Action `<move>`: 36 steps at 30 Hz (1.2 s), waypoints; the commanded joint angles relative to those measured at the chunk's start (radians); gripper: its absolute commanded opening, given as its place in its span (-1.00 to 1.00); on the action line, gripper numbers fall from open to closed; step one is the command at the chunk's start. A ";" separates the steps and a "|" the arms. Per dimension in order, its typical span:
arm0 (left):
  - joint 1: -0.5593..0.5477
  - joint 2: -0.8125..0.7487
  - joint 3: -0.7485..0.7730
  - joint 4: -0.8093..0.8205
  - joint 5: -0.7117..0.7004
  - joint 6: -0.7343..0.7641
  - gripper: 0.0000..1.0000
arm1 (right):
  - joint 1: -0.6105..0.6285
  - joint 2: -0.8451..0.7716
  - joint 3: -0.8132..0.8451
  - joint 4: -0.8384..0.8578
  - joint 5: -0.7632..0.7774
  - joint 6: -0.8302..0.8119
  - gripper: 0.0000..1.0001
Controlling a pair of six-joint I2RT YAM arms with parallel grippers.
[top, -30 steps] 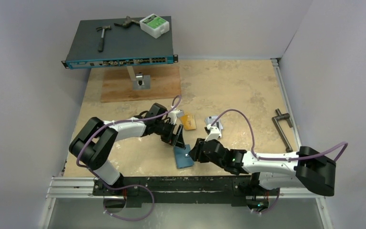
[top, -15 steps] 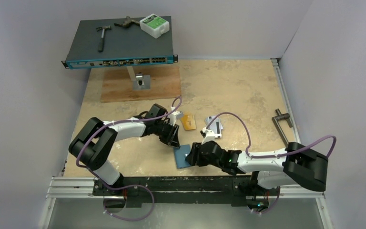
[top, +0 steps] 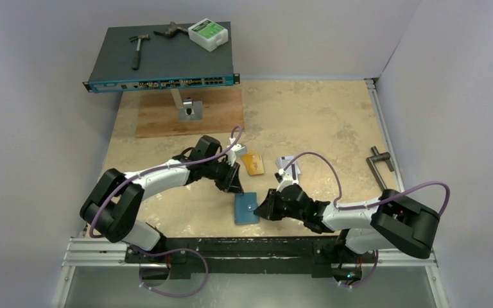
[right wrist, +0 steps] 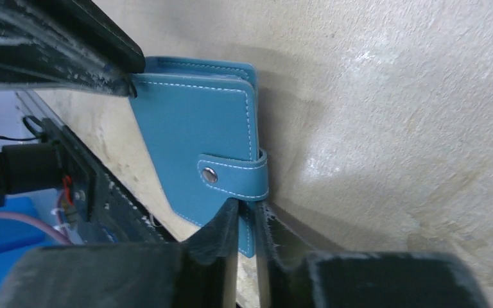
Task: Put the credit cards into the card holder
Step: Pick up the card holder from the center of the board.
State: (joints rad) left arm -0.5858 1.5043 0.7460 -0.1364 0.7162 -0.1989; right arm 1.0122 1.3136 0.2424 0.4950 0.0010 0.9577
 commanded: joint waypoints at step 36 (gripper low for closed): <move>0.193 -0.084 -0.210 0.838 0.517 -0.641 0.57 | -0.036 -0.422 0.093 -0.001 0.021 -0.137 -1.00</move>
State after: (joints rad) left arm -0.4038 1.4586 0.5625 0.4049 1.1103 -0.6529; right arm 0.9951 0.8913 0.2863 0.4076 0.0120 0.8112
